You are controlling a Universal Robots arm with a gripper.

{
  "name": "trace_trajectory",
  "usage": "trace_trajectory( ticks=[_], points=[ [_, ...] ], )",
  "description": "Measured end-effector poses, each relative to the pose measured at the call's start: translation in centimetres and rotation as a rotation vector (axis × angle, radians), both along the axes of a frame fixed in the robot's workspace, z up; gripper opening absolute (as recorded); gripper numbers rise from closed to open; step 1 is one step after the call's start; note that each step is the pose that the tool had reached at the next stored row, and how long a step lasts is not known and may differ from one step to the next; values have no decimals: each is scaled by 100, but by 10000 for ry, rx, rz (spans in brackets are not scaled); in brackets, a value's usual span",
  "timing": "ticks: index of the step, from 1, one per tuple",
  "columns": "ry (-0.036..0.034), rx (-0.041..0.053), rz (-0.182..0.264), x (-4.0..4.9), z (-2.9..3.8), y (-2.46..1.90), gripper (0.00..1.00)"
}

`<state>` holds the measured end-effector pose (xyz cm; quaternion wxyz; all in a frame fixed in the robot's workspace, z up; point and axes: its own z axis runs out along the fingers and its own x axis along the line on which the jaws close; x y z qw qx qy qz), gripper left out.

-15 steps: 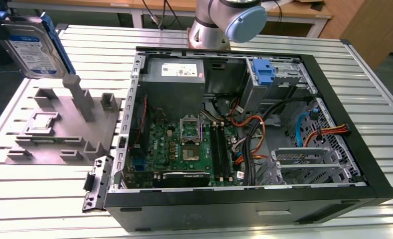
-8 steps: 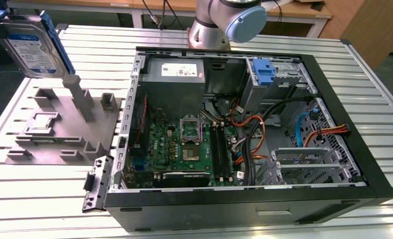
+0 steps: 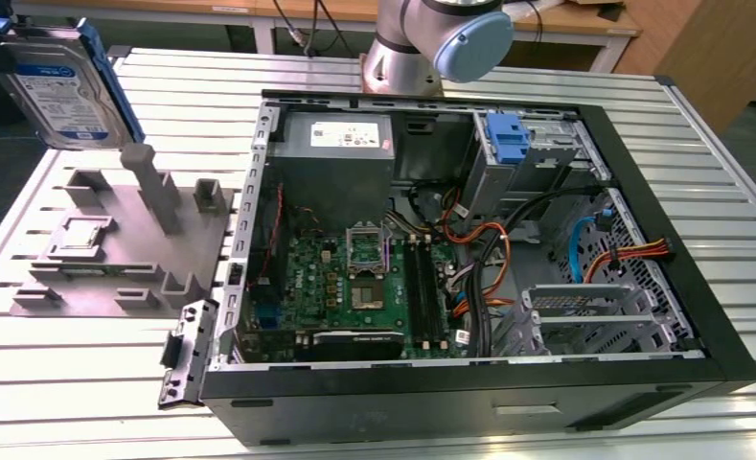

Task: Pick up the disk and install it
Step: 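Pick up the disk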

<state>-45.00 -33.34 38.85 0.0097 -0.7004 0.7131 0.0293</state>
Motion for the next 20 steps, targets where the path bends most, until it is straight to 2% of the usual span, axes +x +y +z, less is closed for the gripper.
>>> trace_trajectory(
  ticks=[20],
  points=[
    [0,0,1,0,104,0,37]
  ],
)
